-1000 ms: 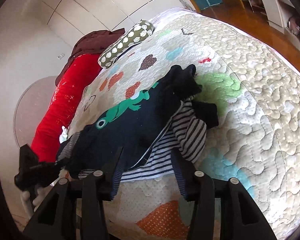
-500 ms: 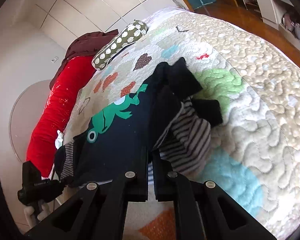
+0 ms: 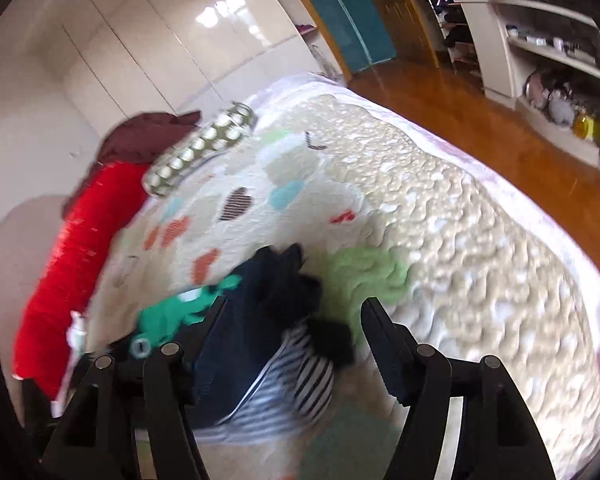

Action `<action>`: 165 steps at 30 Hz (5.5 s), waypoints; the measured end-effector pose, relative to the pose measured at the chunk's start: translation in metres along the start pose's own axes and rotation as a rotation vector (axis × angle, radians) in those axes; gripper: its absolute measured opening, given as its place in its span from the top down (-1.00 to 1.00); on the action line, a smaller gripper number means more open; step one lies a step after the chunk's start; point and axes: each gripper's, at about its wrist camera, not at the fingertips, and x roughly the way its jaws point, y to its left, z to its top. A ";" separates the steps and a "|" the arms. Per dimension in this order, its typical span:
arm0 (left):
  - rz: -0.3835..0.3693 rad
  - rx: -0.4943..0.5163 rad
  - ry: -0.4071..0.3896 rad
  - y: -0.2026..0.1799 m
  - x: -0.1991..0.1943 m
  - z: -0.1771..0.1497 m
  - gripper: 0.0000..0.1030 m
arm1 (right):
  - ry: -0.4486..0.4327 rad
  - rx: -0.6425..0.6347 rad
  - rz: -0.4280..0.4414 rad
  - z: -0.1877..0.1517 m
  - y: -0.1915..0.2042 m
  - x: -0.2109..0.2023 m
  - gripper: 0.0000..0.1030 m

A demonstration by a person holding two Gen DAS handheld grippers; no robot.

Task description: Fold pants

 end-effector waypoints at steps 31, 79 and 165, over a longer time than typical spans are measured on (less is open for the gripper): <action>0.057 0.114 -0.146 0.008 -0.077 -0.025 0.87 | 0.141 0.301 0.278 -0.019 -0.046 0.029 0.64; -0.080 0.915 0.405 -0.366 0.202 -0.022 0.73 | -0.004 0.016 0.167 -0.029 -0.021 -0.006 0.68; 0.063 -0.014 -0.306 0.073 -0.088 0.005 -0.09 | 0.456 -0.824 0.254 -0.113 0.352 0.089 -0.33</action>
